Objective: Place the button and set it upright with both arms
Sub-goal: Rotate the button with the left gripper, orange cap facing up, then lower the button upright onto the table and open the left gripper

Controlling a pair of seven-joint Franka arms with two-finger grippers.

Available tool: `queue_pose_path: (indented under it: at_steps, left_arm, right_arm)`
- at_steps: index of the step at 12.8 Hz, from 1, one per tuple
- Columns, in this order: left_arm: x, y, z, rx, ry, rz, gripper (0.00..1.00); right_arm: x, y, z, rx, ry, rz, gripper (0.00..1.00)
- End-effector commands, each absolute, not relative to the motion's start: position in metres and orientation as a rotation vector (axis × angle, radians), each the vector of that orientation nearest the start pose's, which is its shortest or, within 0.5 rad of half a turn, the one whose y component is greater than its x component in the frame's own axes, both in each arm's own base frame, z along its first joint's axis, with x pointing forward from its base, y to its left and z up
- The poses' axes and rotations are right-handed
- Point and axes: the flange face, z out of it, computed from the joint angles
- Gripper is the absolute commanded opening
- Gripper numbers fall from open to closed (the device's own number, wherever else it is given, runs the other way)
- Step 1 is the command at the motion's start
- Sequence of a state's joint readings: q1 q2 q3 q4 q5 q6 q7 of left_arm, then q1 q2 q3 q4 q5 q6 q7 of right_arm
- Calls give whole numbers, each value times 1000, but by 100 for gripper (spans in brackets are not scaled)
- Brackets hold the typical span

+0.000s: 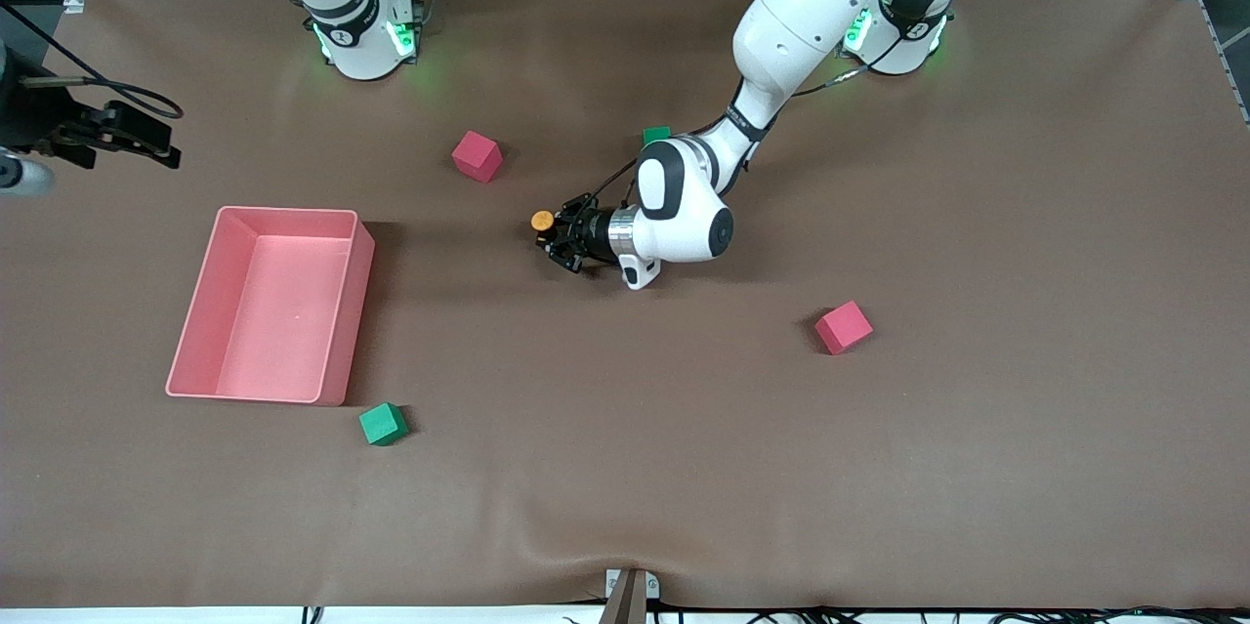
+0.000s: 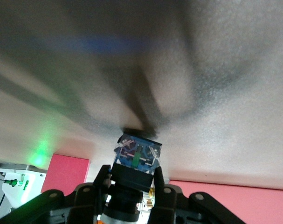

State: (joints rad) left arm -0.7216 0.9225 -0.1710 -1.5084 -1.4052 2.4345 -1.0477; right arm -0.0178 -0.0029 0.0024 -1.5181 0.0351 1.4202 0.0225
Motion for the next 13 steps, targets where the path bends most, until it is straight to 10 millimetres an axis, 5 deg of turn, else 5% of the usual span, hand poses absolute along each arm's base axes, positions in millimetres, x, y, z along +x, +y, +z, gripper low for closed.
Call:
queue_pose_path:
  at_steps: [1, 3, 4, 5, 8, 10, 13]
  left_arm:
    - [478, -510, 80, 1827, 1595, -977, 26]
    - [480, -505, 72, 1817, 1616, -979, 40]
    - [490, -495, 69, 1795, 1636, -973, 62]
    - [493, -491, 67, 1782, 1653, -976, 98]
    - [496, -496, 82, 1794, 1624, -962, 100]
    - [505, -504, 118, 1790, 1575, -934, 100]
    - [525, -501, 163, 1852, 1564, -856, 100]
  right_arm:
    - [534, -14, 655, -3080, 95, 111, 100]
    - [538, -27, 655, -3074, 106, 92, 100]
    - [537, -24, 661, -3080, 118, 74, 100]
    - [534, -26, 663, -3092, 118, 87, 100]
    - [528, -38, 662, -3141, 151, 133, 100]
    - [525, -47, 658, -3128, 177, 158, 100]
    - [523, -18, 657, -3134, 82, 164, 100]
